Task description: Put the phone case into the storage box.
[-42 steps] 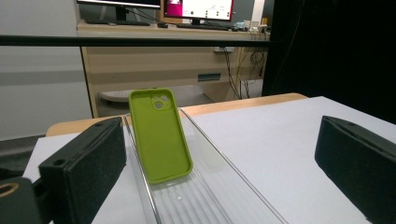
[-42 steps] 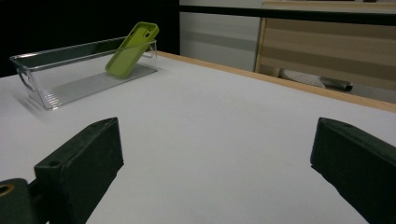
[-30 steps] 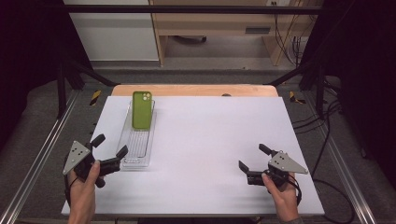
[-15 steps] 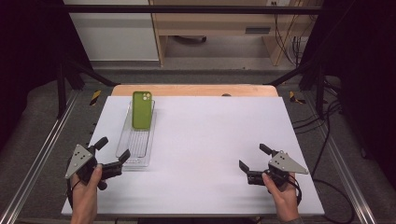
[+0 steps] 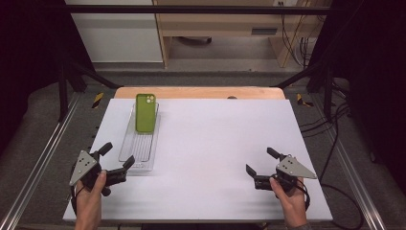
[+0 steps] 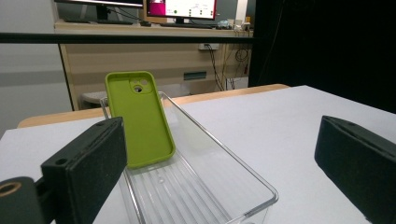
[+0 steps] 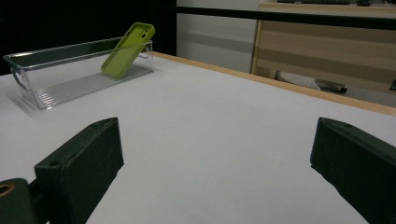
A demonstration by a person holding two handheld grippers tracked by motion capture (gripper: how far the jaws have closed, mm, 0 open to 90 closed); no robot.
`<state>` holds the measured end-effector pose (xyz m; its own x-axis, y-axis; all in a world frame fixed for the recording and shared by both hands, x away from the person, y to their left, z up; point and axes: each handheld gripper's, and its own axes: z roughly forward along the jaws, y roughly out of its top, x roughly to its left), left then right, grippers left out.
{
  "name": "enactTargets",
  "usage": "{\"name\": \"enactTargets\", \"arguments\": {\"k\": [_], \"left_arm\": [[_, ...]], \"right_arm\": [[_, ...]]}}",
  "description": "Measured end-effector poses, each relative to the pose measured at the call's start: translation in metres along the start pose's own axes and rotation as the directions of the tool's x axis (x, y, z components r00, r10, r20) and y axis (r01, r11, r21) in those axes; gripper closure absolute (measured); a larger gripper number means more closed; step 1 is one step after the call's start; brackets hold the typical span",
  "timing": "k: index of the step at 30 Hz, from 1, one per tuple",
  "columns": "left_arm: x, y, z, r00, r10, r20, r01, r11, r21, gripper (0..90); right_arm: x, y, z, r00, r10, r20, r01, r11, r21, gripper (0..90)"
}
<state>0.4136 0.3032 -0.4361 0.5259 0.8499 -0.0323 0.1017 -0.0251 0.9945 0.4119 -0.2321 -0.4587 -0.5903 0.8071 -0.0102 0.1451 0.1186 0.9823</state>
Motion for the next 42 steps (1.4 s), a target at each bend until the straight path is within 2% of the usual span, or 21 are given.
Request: {"name": "enactTargets", "arguments": {"k": [23,42], "left_arm": [[0.002,-0.014,0.002,1.0,0.005,0.001,-0.005,1.0,0.004,2.2],[0.003,-0.022,0.003,0.9999,0.013,-0.009,-0.013,0.9998,-0.015,2.2]], "right_arm": [[-0.007,-0.005,-0.004,0.9988,-0.035,0.035,0.036,0.999,-0.026,2.5],[-0.014,-0.011,-0.006,0.9985,-0.014,0.054,0.016,0.999,-0.032,2.4]]}}
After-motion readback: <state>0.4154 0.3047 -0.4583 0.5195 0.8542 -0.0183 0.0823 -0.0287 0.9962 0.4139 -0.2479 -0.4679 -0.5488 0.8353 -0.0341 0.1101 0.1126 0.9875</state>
